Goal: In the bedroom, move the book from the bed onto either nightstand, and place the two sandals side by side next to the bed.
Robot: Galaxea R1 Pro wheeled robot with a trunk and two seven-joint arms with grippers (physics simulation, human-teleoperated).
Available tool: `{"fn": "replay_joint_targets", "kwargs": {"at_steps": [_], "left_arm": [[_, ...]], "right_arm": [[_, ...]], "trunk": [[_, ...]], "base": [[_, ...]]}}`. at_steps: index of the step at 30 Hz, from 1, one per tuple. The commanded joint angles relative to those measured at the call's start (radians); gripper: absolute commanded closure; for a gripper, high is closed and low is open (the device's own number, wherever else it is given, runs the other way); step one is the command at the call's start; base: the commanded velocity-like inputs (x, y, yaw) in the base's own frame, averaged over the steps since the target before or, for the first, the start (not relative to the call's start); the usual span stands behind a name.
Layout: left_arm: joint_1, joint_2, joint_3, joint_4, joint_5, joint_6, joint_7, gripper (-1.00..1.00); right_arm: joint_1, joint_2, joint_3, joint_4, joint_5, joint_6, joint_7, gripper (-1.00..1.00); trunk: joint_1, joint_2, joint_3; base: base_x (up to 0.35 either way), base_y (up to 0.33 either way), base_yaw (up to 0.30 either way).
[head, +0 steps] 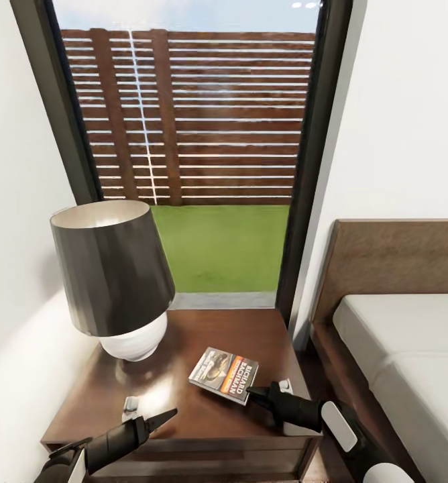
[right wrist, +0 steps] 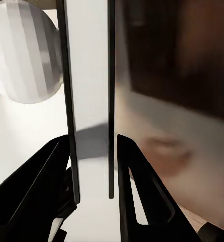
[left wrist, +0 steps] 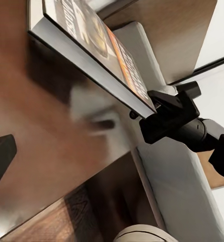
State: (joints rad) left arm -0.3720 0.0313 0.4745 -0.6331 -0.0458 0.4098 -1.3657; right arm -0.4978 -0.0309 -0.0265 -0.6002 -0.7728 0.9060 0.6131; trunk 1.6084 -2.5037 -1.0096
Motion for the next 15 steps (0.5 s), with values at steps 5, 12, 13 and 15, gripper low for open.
{"fn": "replay_joint_targets", "kwargs": {"at_steps": [5,12,13,15], "left_arm": [[-0.001,-0.001,0.004,0.0,-0.005,0.011,-0.006,-1.0],[-0.001,-0.001,0.004,0.0,-0.005,0.011,-0.006,-1.0],[-0.001,-0.001,0.004,0.0,-0.005,0.011,-0.006,-1.0],[-0.001,-0.001,0.004,0.0,-0.005,0.011,-0.006,-1.0]], "right_arm": [[0.0,0.001,-0.003,0.0,0.003,0.005,0.003,1.0],[-0.001,0.0,-0.003,0.0,0.002,0.005,0.005,1.0],[-0.001,0.0,-0.003,0.0,0.002,0.005,0.005,1.0],[-0.001,-0.001,-0.003,-0.001,0.001,0.006,0.008,1.0]], "trunk": [[0.002,-0.001,-0.017],[0.002,-0.001,-0.017],[0.002,-0.001,-0.017],[0.002,-0.001,-0.017]], "base": [[0.0,0.0,0.0],[0.0,0.0,0.0],[0.0,0.0,0.0],[0.0,0.0,0.0]]}}
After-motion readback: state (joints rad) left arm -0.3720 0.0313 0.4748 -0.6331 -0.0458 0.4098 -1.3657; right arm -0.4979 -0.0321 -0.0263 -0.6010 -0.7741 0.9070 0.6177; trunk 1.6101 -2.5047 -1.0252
